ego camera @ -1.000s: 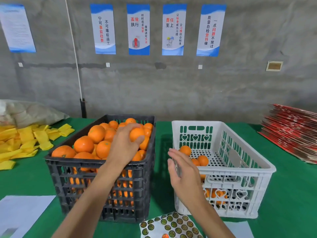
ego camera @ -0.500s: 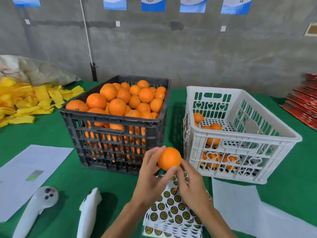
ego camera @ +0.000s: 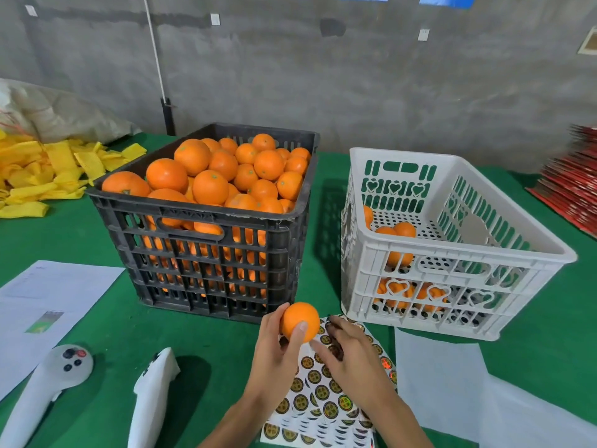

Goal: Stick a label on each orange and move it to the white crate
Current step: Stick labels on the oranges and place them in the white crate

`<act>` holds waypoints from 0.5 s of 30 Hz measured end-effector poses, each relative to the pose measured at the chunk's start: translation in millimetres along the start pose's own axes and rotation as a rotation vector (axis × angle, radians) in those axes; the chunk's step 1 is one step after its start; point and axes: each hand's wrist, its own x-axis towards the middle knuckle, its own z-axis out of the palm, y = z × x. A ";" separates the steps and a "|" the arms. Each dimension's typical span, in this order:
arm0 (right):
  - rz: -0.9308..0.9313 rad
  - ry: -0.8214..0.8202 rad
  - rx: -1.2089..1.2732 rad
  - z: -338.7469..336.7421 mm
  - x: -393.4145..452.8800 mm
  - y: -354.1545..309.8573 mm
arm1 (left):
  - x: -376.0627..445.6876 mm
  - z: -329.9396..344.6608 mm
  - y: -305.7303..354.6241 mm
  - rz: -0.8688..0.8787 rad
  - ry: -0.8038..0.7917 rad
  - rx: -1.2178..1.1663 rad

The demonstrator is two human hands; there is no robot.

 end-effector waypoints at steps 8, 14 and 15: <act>-0.018 0.059 0.000 4.3 1.9 4.0 | 2.7 2.1 -0.7 0.008 0.007 0.000; -0.133 0.094 -0.196 -0.7 3.8 -3.0 | 1.4 1.5 -4.6 0.006 -0.022 -0.007; -0.136 0.090 -0.213 -2.3 4.3 -4.1 | 1.3 2.1 -3.9 0.004 -0.023 -0.005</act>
